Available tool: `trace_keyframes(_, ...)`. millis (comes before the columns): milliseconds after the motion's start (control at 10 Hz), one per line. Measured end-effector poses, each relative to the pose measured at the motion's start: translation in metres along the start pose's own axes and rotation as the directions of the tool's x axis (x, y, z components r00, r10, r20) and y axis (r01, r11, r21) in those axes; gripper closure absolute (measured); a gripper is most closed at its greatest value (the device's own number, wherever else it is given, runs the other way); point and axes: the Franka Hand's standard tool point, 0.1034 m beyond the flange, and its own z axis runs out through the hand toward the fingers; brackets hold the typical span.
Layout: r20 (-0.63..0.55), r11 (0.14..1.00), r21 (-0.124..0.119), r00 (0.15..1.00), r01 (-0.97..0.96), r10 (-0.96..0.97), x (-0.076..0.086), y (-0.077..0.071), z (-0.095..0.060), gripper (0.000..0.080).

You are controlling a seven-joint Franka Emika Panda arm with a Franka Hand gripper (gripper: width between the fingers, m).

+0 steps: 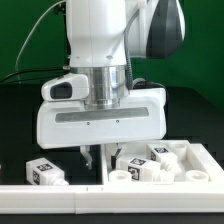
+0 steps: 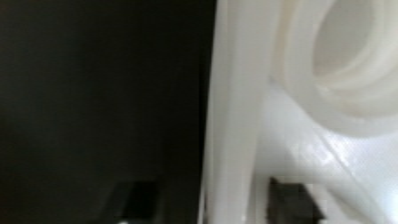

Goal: Assemble square table

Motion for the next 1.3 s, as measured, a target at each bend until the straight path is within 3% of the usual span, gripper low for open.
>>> trace_keyframes(200, -0.013, 0.999, 0.003, 0.999, 0.051, -0.051, 0.012, -0.006, -0.025, 0.0213)
trace_keyframes(300, -0.027, 0.997, -0.004, 0.997, 0.077, -0.077, 0.018, -0.012, -0.032, 0.0168)
trace_keyframes(400, -0.037, 0.995, -0.005, 0.995, 0.097, -0.097, 0.021, -0.021, -0.036, 0.0168)
trace_keyframes(700, -0.032, 0.993, -0.008, 0.992, 0.118, -0.119, 0.02, -0.022, -0.033, 0.0153)
trace_keyframes(900, -0.048, 0.944, -0.018, 0.942, 0.331, -0.331, 0.037, -0.046, -0.041, 0.0151)
trace_keyframes(1200, -0.046, 0.936, -0.018, 0.934, 0.353, -0.353, 0.036, -0.045, -0.039, 0.0151)
trace_keyframes(1300, -0.024, 0.944, -0.003, 0.943, 0.331, -0.331, 0.034, -0.046, -0.037, 0.0151)
